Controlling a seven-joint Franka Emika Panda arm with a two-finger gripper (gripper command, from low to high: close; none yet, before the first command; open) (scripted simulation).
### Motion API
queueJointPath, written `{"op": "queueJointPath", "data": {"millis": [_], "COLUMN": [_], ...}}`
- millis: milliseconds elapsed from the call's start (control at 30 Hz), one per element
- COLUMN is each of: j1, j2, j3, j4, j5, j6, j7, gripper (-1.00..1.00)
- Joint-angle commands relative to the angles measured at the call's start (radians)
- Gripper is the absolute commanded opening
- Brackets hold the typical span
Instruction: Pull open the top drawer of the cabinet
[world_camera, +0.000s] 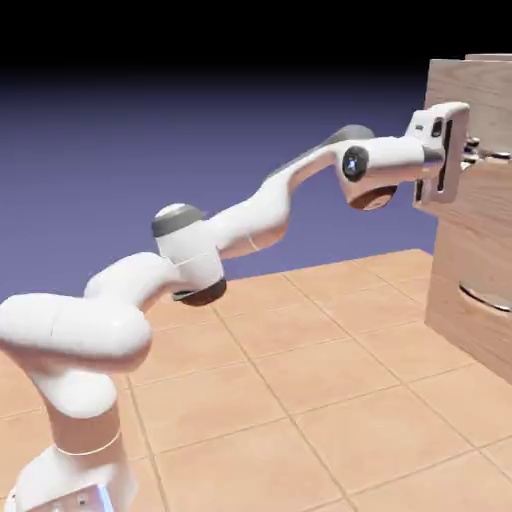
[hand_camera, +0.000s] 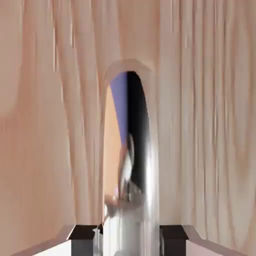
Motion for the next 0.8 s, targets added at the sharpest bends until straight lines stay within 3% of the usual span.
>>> {"op": "queueJointPath", "data": {"millis": [0, 667, 700, 767], "j1": [0.022, 0.514, 0.514, 0.548], "j2": [-0.005, -0.105, -0.105, -0.105], "j3": [0.000, -0.042, -0.042, -0.047], "j4": [-0.036, -0.758, -0.758, -0.794], "j5": [0.004, -0.070, -0.070, -0.084], "j6": [-0.013, -0.245, -0.245, -0.249], "j7": [-0.009, -0.114, -0.114, -0.121], "gripper": [-1.00, -1.00, 1.00, 1.00]}}
